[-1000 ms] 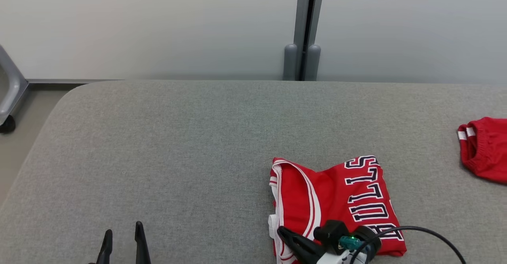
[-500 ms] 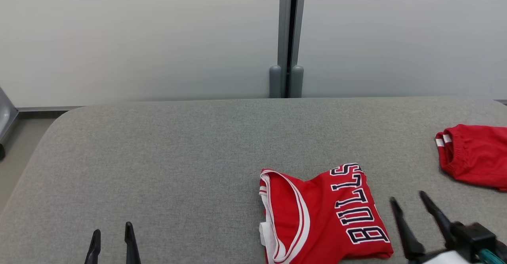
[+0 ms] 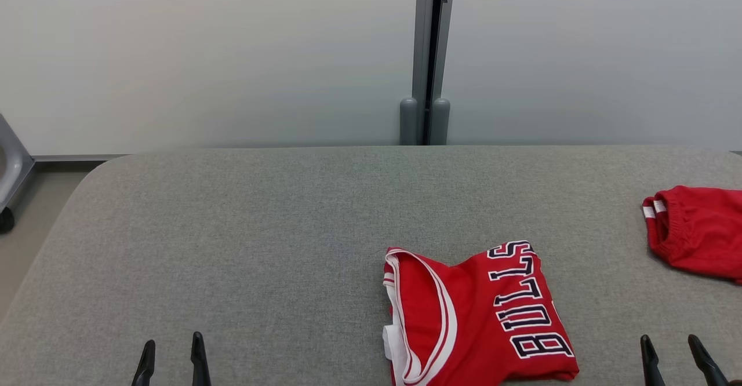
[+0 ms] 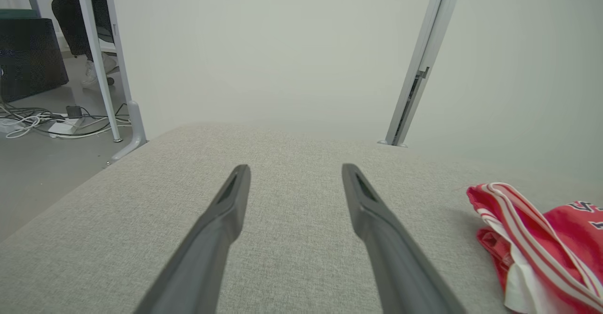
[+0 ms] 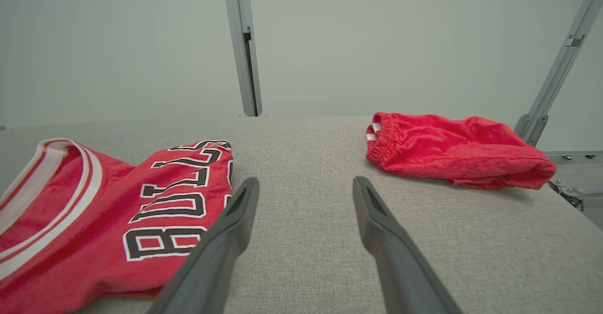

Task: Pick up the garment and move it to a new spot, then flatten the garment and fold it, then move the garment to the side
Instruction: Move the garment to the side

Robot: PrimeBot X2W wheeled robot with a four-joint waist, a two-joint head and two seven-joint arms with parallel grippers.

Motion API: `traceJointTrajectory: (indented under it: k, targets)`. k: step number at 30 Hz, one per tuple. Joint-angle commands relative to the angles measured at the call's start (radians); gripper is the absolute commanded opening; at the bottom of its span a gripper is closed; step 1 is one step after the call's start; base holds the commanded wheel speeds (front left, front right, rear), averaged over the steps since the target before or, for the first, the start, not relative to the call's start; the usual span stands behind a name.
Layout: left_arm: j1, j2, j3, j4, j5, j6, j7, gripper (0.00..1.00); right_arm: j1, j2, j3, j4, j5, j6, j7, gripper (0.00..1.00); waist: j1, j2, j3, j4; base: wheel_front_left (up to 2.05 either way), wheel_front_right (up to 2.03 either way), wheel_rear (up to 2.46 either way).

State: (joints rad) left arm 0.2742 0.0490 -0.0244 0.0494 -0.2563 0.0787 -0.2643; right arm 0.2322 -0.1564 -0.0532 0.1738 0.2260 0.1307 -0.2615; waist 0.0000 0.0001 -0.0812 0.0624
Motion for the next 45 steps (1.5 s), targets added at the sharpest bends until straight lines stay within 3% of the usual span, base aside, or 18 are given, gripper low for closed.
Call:
traceJointTrajectory:
  k: [1,7,11,18,22,35,36,37,40,45]
  targets:
    - [0.002,0.004,0.000,0.001,0.005,-0.006,0.001,1.00,0.006,-0.002,-0.003,-0.003,-0.009,0.000,-0.004,1.00,0.0000,-0.0001,0.001,-0.001,0.00,0.00,0.00]
    - [-0.005,0.004,-0.005,0.003,0.011,-0.010,0.001,1.00,-0.022,-0.001,0.011,-0.014,-0.007,0.000,-0.004,1.00,0.0000,-0.0001,0.009,-0.001,0.00,0.00,0.00]
    - [-0.023,0.004,-0.013,0.000,0.012,-0.013,0.001,1.00,-0.071,-0.025,0.078,0.010,0.066,0.000,-0.003,1.00,0.0000,-0.0001,0.025,0.012,0.00,0.00,0.00]
    - [-0.040,0.004,-0.030,0.010,0.004,-0.015,0.001,1.00,-0.275,-0.146,0.284,0.088,0.231,0.000,0.313,1.00,0.0000,-0.0001,0.070,0.036,0.00,0.00,0.00]
    - [-0.054,0.004,-0.043,0.014,0.000,-0.016,0.001,1.00,-0.373,-0.151,0.320,0.168,0.267,0.000,0.438,1.00,0.0000,-0.0001,0.101,0.059,0.00,0.00,0.00]
    - [-0.114,0.004,-0.044,0.015,0.001,-0.018,0.001,1.00,-0.485,-0.122,0.347,0.346,0.314,0.000,0.559,1.00,0.0000,-0.0001,0.178,0.092,0.00,0.00,0.00]
    - [-0.120,0.004,-0.045,0.016,0.001,-0.018,0.001,1.00,-0.493,-0.122,0.361,0.343,0.327,0.000,0.561,0.71,0.0000,-0.0001,0.183,0.091,0.00,0.00,0.00]
    - [-0.131,0.004,-0.044,0.012,-0.002,-0.014,0.001,1.00,-0.526,-0.136,0.354,0.329,0.361,0.000,0.543,0.00,0.0000,-0.0001,0.194,0.084,0.00,0.00,0.00]
    - [-0.135,0.004,-0.043,0.010,-0.005,-0.013,0.001,1.00,-0.544,-0.146,0.356,0.318,0.381,0.000,0.545,0.00,0.0000,-0.0001,0.201,0.077,0.00,0.00,0.00]
    - [-0.172,0.004,-0.050,0.008,0.005,-0.033,0.001,1.00,-0.703,-0.257,0.285,0.282,0.441,0.000,0.573,0.00,0.0000,-0.0001,0.265,0.018,0.00,0.00,0.00]
